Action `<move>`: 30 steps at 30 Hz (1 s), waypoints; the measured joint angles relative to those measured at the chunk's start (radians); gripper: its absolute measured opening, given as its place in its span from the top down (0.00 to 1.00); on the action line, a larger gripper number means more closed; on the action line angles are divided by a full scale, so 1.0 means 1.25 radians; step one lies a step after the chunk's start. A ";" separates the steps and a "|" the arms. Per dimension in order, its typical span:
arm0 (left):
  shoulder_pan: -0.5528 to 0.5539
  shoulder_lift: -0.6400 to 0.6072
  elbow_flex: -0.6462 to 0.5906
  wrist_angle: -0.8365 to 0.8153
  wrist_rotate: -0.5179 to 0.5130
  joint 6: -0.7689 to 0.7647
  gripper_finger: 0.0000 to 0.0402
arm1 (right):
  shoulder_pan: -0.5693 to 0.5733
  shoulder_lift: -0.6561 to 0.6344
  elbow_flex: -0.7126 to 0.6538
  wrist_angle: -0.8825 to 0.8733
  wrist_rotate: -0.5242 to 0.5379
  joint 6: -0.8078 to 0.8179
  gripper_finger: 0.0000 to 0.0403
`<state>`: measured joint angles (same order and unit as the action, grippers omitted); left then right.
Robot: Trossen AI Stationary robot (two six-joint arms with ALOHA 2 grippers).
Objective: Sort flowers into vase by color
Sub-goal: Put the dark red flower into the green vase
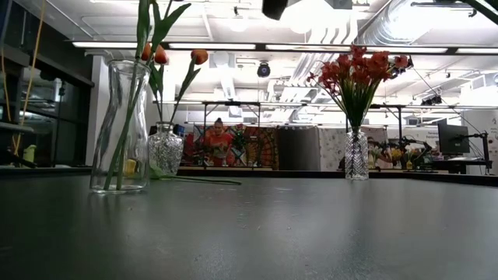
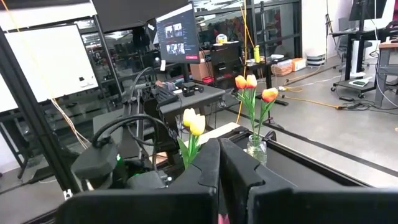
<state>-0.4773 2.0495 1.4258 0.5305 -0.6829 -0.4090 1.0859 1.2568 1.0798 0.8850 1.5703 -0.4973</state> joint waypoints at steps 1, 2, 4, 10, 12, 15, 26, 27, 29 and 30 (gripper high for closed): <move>0.004 0.000 0.000 0.001 0.017 0.000 1.00 | 0.000 0.000 0.000 -0.001 0.000 0.000 1.00; 0.007 0.000 0.000 0.001 0.033 0.001 1.00 | 0.000 0.000 0.000 -0.002 0.000 0.000 1.00; 0.011 0.000 0.000 -0.001 0.056 0.001 1.00 | 0.000 0.000 0.000 -0.005 0.000 0.000 1.00; 0.011 0.000 0.000 -0.001 0.085 0.001 1.00 | 0.000 0.000 0.000 -0.015 0.000 0.000 1.00; 0.011 0.000 0.000 0.006 0.094 0.002 1.00 | 0.000 0.000 0.000 -0.018 0.000 0.000 1.00; 0.013 0.000 0.001 0.011 0.130 0.000 1.00 | 0.000 0.000 0.000 -0.022 0.000 0.000 1.00; -0.120 -0.121 0.002 -0.243 -0.006 0.112 1.00 | 0.001 0.000 0.000 -0.023 0.000 -0.035 1.00; -0.126 -0.121 0.001 -0.278 -0.032 0.083 1.00 | 0.001 0.000 0.000 -0.022 0.000 -0.040 1.00; -0.135 -0.114 -0.004 -0.307 -0.060 0.016 1.00 | 0.001 0.000 0.000 -0.023 0.000 -0.046 1.00; -0.138 -0.105 -0.011 -0.295 -0.062 -0.021 1.00 | 0.001 0.000 0.000 -0.022 0.000 -0.048 1.00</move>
<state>-0.6494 1.9177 1.4124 0.1616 -0.7599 -0.4351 1.0870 1.2564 1.0794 0.8569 1.5704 -0.5567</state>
